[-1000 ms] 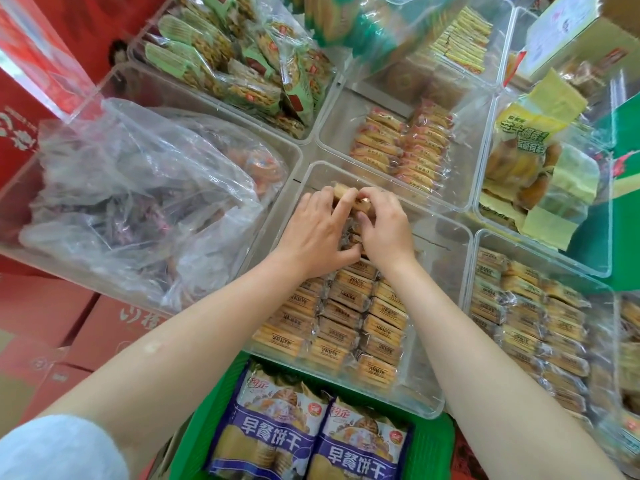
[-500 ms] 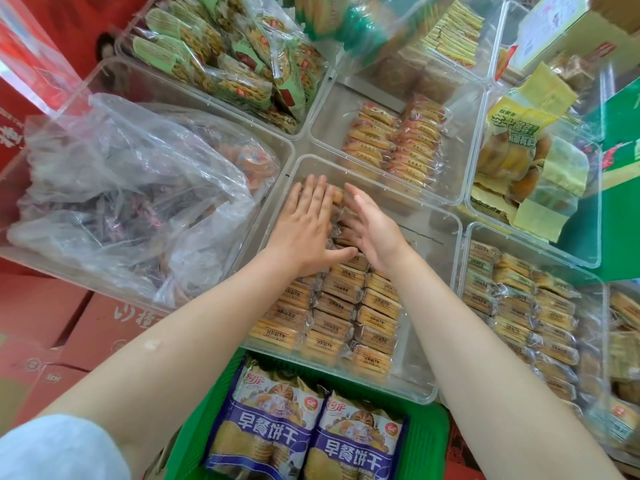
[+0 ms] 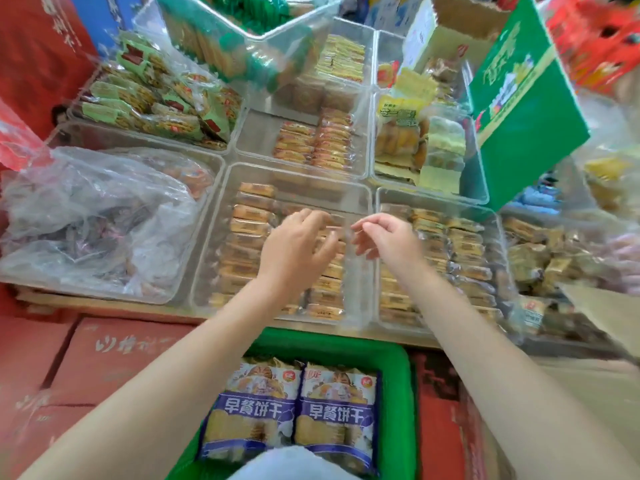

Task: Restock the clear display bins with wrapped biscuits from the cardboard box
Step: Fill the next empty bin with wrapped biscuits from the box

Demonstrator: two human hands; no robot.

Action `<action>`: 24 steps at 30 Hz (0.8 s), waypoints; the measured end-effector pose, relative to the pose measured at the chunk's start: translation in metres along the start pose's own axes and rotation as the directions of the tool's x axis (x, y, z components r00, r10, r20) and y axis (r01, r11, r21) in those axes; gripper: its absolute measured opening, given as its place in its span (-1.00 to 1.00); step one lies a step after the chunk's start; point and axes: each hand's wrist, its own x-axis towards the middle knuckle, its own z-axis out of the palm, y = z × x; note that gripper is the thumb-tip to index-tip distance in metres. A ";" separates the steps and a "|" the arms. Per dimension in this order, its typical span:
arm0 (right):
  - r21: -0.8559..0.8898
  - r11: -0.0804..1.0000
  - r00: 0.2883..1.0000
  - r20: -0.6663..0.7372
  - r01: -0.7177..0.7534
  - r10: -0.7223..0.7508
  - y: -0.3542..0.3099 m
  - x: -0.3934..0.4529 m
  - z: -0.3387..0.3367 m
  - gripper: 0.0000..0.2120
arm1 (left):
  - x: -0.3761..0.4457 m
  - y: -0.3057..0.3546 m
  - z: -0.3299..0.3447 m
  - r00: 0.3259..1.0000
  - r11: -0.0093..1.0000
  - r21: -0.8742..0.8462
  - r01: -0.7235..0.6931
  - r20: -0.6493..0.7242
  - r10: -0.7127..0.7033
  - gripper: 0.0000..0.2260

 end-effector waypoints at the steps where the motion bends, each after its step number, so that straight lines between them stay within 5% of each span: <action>1: -0.008 1.000 0.999 -0.027 0.021 -0.022 0.003 -0.019 -0.015 -0.79 | -0.011 0.023 0.006 0.999 1.000 -0.012 -0.001 0.052 0.002 -0.75; 6: -0.010 0.995 0.984 -0.152 0.095 -0.095 0.042 -0.129 -0.102 -0.79 | -0.069 0.136 0.054 0.863 0.993 -0.112 -0.031 0.498 0.083 -0.74; 8: -0.013 0.994 0.965 -0.239 0.107 -0.107 0.067 -0.172 -0.143 -0.79 | -0.092 0.185 0.076 0.805 0.986 -0.140 -0.088 0.573 0.153 -0.73; 16: -0.140 0.990 0.857 -0.508 0.020 -0.089 0.211 -0.288 -0.323 -0.80 | -0.172 0.374 0.199 0.779 0.872 -0.240 -0.427 0.391 0.489 -0.79; 18: -0.289 0.950 0.921 -0.390 -0.120 -0.002 0.255 -0.295 -0.366 -0.84 | -0.185 0.403 0.237 0.795 0.878 -0.203 -0.434 0.373 0.479 -0.72; 20: -0.585 0.778 0.973 -0.161 -0.228 0.164 0.298 -0.297 -0.405 -0.87 | -0.197 0.420 0.267 0.833 0.905 -0.043 -0.424 0.374 0.408 -0.74; 24: -0.912 0.399 0.879 0.113 -0.093 0.464 0.359 -0.297 -0.429 -0.59 | -0.198 0.427 0.283 0.919 0.923 0.199 -0.328 0.293 0.263 -0.82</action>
